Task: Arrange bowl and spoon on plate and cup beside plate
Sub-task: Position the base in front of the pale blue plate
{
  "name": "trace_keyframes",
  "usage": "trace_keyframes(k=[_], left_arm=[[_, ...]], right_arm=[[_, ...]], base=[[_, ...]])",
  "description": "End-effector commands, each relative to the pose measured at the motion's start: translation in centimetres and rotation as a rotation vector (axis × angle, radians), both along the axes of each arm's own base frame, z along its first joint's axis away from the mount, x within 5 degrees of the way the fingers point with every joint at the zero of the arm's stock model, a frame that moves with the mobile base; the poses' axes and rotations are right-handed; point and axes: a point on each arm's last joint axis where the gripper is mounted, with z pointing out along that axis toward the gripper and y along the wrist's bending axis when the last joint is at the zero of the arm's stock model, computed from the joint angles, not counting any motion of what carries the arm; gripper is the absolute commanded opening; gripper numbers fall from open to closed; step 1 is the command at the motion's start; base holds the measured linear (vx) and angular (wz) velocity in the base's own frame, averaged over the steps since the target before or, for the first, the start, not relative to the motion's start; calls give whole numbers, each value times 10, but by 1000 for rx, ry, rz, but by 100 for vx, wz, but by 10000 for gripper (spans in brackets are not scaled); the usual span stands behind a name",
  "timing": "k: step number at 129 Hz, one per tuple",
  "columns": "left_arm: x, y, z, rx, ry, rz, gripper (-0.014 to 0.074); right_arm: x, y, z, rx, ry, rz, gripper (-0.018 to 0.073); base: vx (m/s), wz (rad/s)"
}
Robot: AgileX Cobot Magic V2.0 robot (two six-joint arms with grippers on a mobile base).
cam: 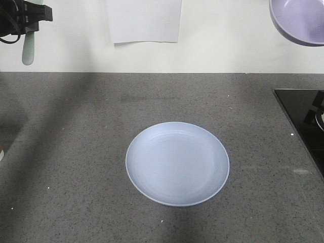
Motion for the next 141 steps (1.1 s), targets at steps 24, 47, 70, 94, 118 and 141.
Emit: trace_keyframes(k=[24, 47, 70, 94, 118, 141], left_arm=[[-11, 0, 30, -32, -135, 2, -7], [-11, 0, 30, -32, -135, 2, -7], [-11, 0, 30, -32, -135, 2, -7], [-11, 0, 30, -32, -135, 2, -7], [-11, 0, 30, -32, -135, 2, -7], [-11, 0, 30, -32, -135, 2, -7]], right_arm=[[-11, 0, 23, -9, -133, -6, -8], [-11, 0, 23, -9, -133, -6, -8], [-11, 0, 23, -9, -133, -6, -8], [-11, 0, 23, -9, -133, -6, -8], [-11, 0, 23, -9, -133, -6, -8], [-11, 0, 23, -9, -133, -6, -8]], base=[[3, 0], [0, 0], [0, 0], [0, 0], [0, 0], [0, 0]])
